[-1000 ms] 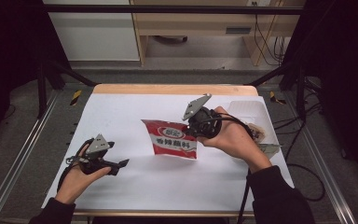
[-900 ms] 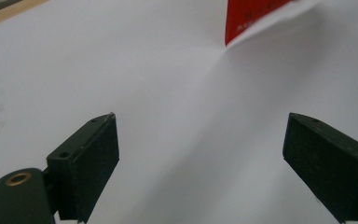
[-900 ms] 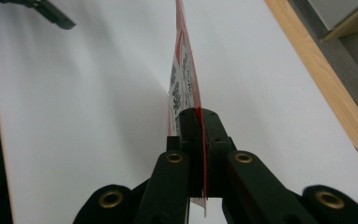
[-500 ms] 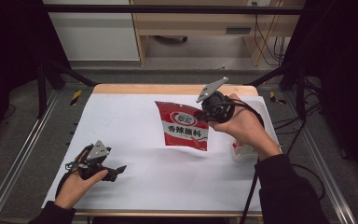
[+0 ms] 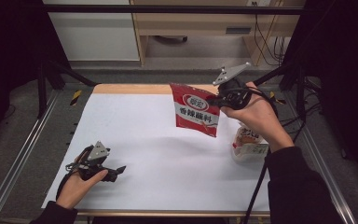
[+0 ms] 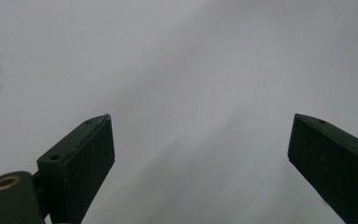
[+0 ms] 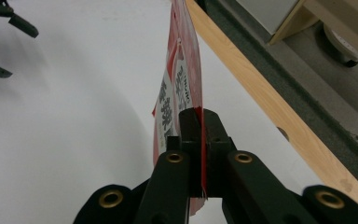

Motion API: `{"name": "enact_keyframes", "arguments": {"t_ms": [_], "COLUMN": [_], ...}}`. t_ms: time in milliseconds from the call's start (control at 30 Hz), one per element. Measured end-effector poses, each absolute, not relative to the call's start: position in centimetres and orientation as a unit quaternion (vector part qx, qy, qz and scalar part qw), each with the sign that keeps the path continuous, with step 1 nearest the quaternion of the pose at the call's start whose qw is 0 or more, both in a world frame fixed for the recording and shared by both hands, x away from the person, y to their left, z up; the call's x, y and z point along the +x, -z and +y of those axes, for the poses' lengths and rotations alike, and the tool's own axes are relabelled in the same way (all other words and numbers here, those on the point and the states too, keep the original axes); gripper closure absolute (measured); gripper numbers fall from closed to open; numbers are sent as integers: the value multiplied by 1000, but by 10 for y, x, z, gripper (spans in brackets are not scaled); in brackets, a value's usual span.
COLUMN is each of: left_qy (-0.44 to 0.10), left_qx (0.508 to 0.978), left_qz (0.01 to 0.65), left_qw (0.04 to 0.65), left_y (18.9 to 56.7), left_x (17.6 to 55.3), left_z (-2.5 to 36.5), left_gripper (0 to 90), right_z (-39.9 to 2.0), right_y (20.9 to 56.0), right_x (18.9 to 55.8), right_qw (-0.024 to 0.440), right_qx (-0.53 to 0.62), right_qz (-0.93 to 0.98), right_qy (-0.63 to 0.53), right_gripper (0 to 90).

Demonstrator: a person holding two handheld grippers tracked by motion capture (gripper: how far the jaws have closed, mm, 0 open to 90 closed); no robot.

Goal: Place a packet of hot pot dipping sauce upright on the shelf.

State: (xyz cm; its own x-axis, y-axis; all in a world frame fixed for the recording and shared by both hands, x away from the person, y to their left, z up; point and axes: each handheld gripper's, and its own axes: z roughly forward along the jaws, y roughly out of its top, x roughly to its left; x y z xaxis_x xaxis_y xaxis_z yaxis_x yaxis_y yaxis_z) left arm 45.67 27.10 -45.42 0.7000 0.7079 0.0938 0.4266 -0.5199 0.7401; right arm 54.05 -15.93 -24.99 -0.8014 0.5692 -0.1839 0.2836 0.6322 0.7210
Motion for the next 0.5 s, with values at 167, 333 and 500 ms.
{"name": "enact_keyframes", "arguments": {"t_ms": [167,333,500], "left_qy": [-197,-199,-199], "left_qx": [849,847,849], "left_qz": [337,341,339], "left_qw": [357,357,353], "left_y": [456,457,458], "left_x": [457,457,457], "left_z": [271,270,268], "left_gripper": [71,71,71], "right_z": [-169,-178,-187], "right_y": [242,234,232], "right_x": [550,562,571], "right_qw": [213,228,246], "right_qx": [256,268,284], "right_qz": [870,859,848], "right_qy": [-363,-371,-375], "right_gripper": [900,900,900]}}
